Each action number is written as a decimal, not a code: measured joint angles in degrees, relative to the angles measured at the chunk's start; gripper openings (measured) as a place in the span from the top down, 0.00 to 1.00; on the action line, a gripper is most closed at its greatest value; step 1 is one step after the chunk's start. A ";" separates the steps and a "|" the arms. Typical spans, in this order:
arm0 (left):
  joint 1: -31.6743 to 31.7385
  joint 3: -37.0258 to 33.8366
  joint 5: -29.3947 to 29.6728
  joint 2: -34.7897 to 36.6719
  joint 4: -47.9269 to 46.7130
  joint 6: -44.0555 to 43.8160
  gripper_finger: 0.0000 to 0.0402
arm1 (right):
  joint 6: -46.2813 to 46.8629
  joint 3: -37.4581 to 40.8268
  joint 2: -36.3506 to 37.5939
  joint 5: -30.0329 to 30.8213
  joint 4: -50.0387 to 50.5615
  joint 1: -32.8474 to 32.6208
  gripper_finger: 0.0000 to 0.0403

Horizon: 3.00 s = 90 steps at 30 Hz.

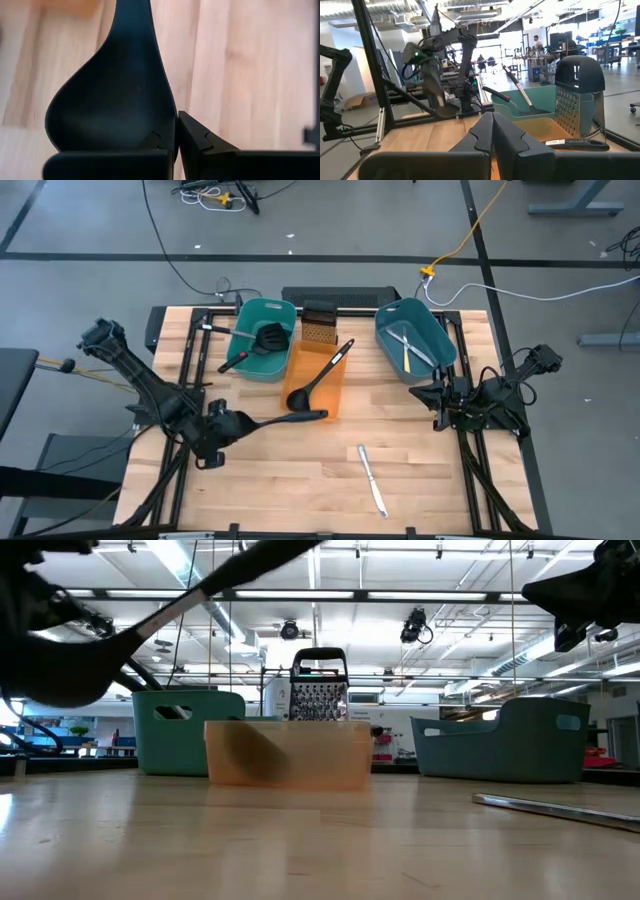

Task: Pick & Place Kitchen Items
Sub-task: Put the black ladle into the orange bin

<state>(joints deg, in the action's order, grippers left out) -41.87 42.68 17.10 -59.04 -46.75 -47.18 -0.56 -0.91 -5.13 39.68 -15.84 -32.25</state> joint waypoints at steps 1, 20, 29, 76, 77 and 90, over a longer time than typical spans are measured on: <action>-0.42 0.00 -0.58 -0.96 -0.74 -0.47 0.98 | -0.02 0.00 0.00 0.02 0.00 0.00 0.96; -1.51 0.17 -14.48 -18.81 -4.32 2.89 0.98 | -0.13 0.00 0.00 0.37 0.20 0.02 0.96; -1.48 0.31 -15.57 -19.74 -4.76 2.93 0.98 | -0.15 0.00 0.00 0.37 0.48 0.00 0.96; 17.44 22.47 -17.28 -34.97 2.29 19.55 0.39 | 0.04 0.00 -0.02 0.30 0.48 0.01 0.96; 17.65 22.45 -17.23 -36.26 1.24 20.66 0.38 | 0.04 0.00 -0.02 0.31 0.47 0.00 0.96; 18.08 21.49 -19.24 -45.14 0.43 23.02 0.36 | -0.11 0.00 -0.01 -0.16 0.48 0.02 0.96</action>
<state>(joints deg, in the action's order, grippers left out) -23.79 64.16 -2.14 -104.18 -46.32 -24.16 -0.67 -0.91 -5.14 39.52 -15.35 -32.23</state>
